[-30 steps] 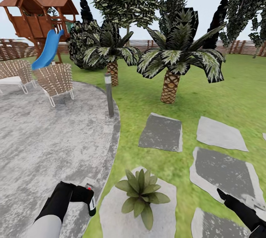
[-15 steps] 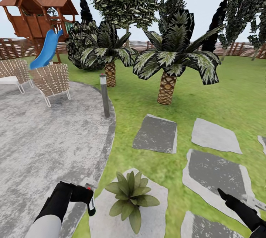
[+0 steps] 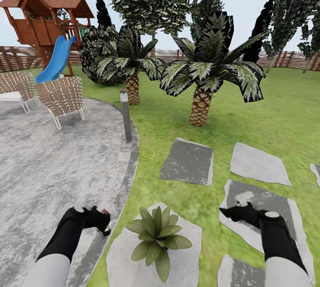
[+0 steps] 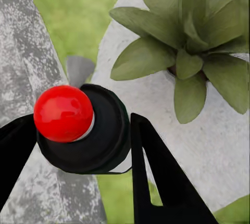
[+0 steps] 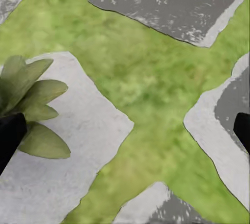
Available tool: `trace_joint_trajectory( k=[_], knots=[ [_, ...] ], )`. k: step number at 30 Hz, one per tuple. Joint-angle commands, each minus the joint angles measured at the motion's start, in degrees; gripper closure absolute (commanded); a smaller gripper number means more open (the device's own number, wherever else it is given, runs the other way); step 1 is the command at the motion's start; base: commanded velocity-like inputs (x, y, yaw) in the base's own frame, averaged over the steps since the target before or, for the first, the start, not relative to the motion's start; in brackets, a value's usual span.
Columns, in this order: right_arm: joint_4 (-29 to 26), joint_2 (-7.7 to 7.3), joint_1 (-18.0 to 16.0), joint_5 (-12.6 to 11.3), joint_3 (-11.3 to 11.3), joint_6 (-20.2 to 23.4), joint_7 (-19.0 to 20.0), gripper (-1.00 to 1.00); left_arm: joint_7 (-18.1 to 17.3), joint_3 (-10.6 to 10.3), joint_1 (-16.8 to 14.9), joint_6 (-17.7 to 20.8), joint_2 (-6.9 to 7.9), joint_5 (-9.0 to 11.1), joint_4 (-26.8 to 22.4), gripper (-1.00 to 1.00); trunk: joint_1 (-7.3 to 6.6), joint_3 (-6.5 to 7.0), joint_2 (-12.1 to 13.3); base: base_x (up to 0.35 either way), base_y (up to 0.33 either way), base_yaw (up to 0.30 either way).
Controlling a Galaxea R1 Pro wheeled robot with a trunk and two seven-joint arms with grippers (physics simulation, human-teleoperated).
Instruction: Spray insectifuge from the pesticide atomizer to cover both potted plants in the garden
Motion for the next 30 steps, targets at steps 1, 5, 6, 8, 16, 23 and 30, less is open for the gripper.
trace_joint_trajectory(
  k=[1, 5, 6, 8, 16, 23, 30],
  knots=[
    [-0.1, 0.06, -0.1, 0.3, 3.2, 2.0, 0.4, -1.0, -0.4, -2.3, -0.1, 0.2, -0.06, -0.3, -0.2, 1.0, 0.0, -0.06, 0.0, 0.0, 0.0, 0.0],
    [0.2, 0.09, -0.1, 0.3, 15.8, 5.0, 1.2, -1.0, -1.0, -11.8, -0.3, 0.1, -0.06, -0.3, -0.3, 1.0, 0.0, -0.06, 0.0, 0.0, 0.0, 0.0],
    [0.2, 0.19, -0.1, 0.3, 19.3, 5.2, 2.9, -1.0, -2.1, -14.0, -0.4, 0.1, -0.06, -0.3, -0.3, 1.0, 0.0, -0.06, 0.0, 0.0, 0.0, 0.0],
    [0.2, 0.34, -0.2, 0.3, 22.7, 6.0, 6.6, -1.0, -4.9, -16.3, -0.4, 0.0, -0.06, -0.4, -0.7, 1.0, 0.0, -0.06, 0.0, 0.0, 0.0, 0.0],
    [0.1, 1.96, -1.0, 0.1, 27.5, 14.4, 16.9, -1.0, -21.2, -18.5, -0.6, -1.2, 0.19, -7.9, -7.0, 1.0, 0.0, -0.06, 0.0, 0.0, 0.0, 0.0],
    [0.0, 3.05, -1.0, -10.0, 37.0, 14.9, 19.6, 1.0, -37.8, -18.4, -2.7, -5.6, 0.18, -12.9, -14.8, 1.0, 0.0, -0.06, 0.0, 0.0, 0.0, 0.0],
    [-0.6, 3.53, -1.1, -14.2, 43.5, 16.8, 22.0, 1.0, -40.0, -19.0, -2.8, -7.5, -0.5, -9.2, -15.4, 1.0, 0.0, -0.06, 0.0, 0.0, 0.0, 0.0]
  ],
)
